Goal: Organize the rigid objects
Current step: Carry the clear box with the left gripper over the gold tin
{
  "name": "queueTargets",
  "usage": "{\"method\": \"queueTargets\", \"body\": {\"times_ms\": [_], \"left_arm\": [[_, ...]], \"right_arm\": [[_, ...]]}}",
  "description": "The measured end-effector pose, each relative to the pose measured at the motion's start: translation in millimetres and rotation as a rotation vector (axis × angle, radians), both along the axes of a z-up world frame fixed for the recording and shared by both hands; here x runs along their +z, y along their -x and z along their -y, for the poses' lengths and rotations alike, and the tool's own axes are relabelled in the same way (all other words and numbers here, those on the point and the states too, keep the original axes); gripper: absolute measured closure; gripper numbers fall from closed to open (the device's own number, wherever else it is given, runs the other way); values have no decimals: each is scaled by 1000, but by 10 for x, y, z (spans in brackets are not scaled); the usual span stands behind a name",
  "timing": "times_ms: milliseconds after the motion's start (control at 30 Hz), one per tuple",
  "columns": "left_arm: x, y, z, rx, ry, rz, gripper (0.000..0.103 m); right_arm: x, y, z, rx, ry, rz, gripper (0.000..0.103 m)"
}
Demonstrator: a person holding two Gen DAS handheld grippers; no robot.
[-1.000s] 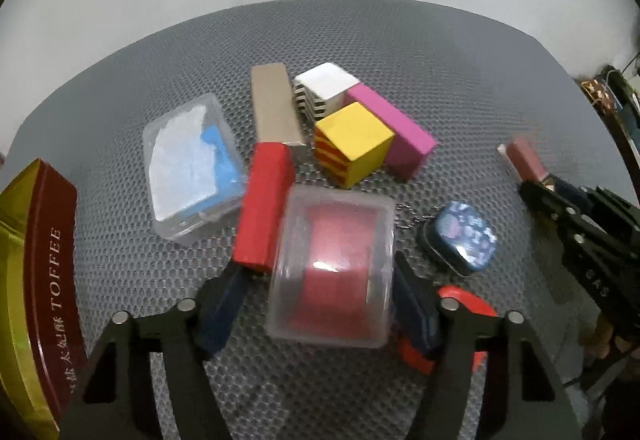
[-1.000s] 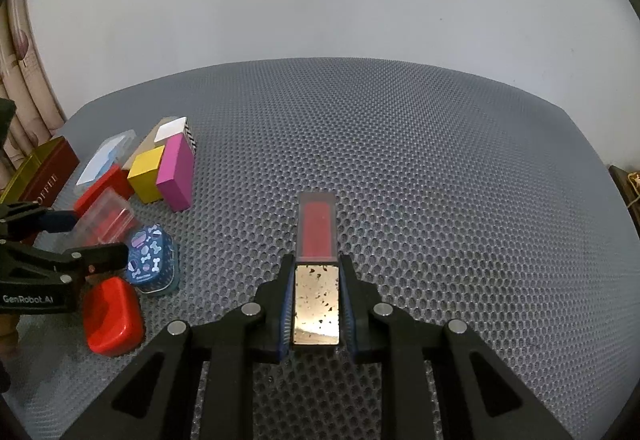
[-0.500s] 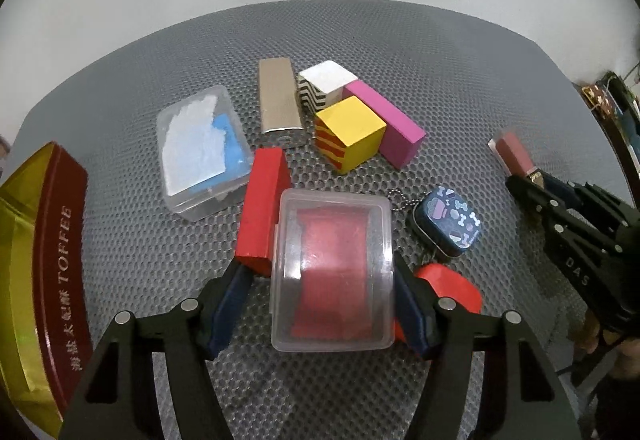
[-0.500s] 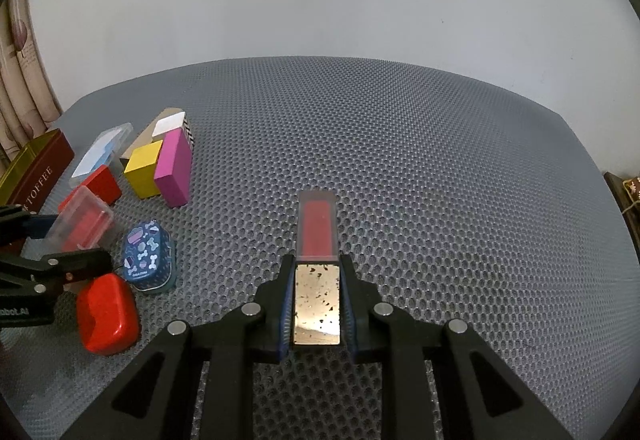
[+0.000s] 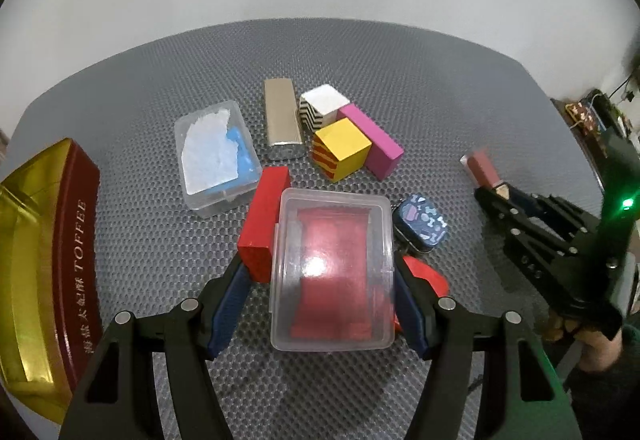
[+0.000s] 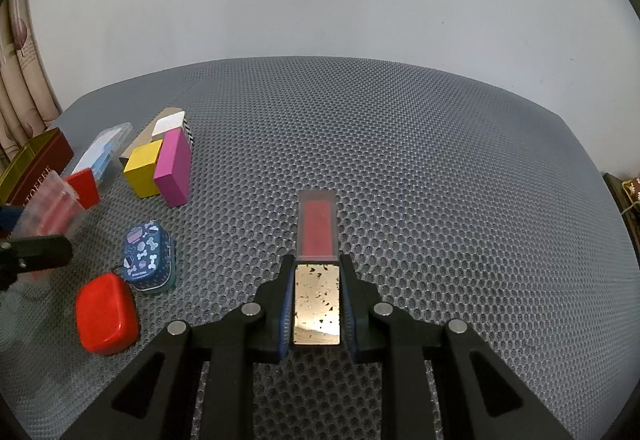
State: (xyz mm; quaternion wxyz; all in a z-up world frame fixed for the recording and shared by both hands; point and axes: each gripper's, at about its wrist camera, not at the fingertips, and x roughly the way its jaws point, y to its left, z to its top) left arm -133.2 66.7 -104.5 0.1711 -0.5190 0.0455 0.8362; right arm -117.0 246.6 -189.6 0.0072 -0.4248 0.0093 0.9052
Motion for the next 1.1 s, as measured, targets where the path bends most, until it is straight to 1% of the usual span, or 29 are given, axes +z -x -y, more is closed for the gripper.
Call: {"method": "queueTargets", "body": {"times_ms": [167, 233, 267, 367, 467, 567, 633, 733, 900, 1000, 1100], "left_arm": [[93, -27, 66, 28, -6, -33, 40], [115, 1, 117, 34, -22, -32, 40], [172, 25, 253, 40, -27, -31, 40], [173, 29, 368, 50, -41, -16, 40], [71, 25, 370, 38, -61, 17, 40], [-84, 15, 345, 28, -42, 42, 40], [-186, 9, 363, 31, -55, 63, 40], [-263, -11, 404, 15, -67, 73, 40], [-373, -91, 381, -17, -26, 79, 39], [-385, -147, 333, -23, -8, 56, 40], [-374, -189, 291, -30, -26, 63, 40]], "right_arm": [[2, -5, 9, 0, 0, 0, 82], [5, -6, 11, 0, 0, 0, 82], [6, -7, 10, 0, -1, 0, 82], [1, 36, -40, 0, -5, 1, 82], [-5, 37, -39, 0, -7, 1, 83], [-6, 37, -43, 0, -8, 1, 82], [-5, 34, -43, 0, -6, 1, 82], [-2, 27, -35, 0, -6, 1, 82], [27, 24, -22, -1, 12, 0, 82], [29, 28, -32, -1, 19, -1, 82], [21, 45, -69, -2, 24, -1, 82]]}}
